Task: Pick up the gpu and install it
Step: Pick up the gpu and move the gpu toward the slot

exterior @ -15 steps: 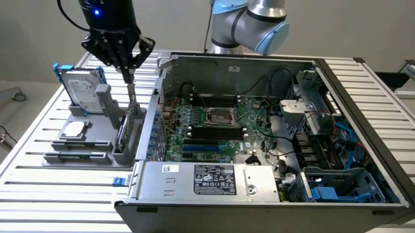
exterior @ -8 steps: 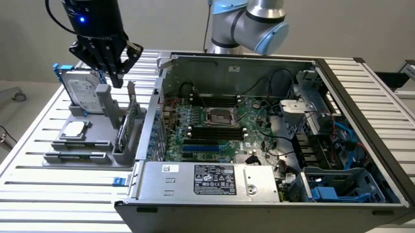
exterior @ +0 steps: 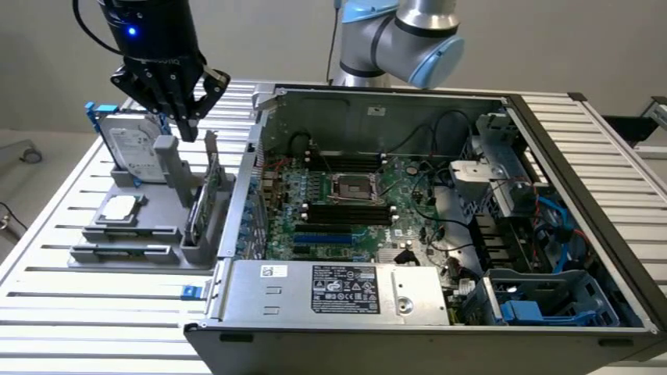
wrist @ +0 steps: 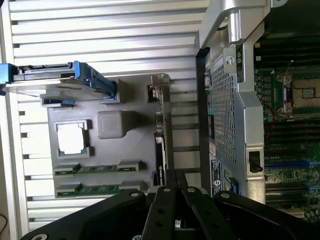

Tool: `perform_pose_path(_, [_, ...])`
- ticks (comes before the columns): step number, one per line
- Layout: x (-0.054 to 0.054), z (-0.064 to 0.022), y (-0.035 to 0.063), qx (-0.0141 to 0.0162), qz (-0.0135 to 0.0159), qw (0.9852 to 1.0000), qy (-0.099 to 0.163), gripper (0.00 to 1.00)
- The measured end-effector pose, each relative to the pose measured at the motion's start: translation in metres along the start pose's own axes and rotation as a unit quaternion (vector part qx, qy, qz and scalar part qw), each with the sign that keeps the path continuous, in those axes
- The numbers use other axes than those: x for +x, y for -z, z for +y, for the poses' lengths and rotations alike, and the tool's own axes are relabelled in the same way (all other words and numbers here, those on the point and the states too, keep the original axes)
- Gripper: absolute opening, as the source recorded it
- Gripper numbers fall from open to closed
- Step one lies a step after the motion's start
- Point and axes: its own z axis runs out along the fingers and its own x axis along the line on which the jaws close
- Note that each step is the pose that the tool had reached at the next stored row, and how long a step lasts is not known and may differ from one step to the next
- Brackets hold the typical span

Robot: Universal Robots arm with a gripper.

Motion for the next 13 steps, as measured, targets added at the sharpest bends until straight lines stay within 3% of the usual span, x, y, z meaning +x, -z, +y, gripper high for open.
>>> perform_pose_path(7, [0.0000,0.0000,0.0000,0.0000,0.0000,1.0000,0.000,0.12])
perform_pose_path(12, [0.0000,0.0000,0.0000,0.0000,0.0000,1.0000,0.000,0.36])
perform_pose_path(13, [0.0000,0.0000,-0.0002,0.0004,0.0000,1.0000,0.000,0.36])
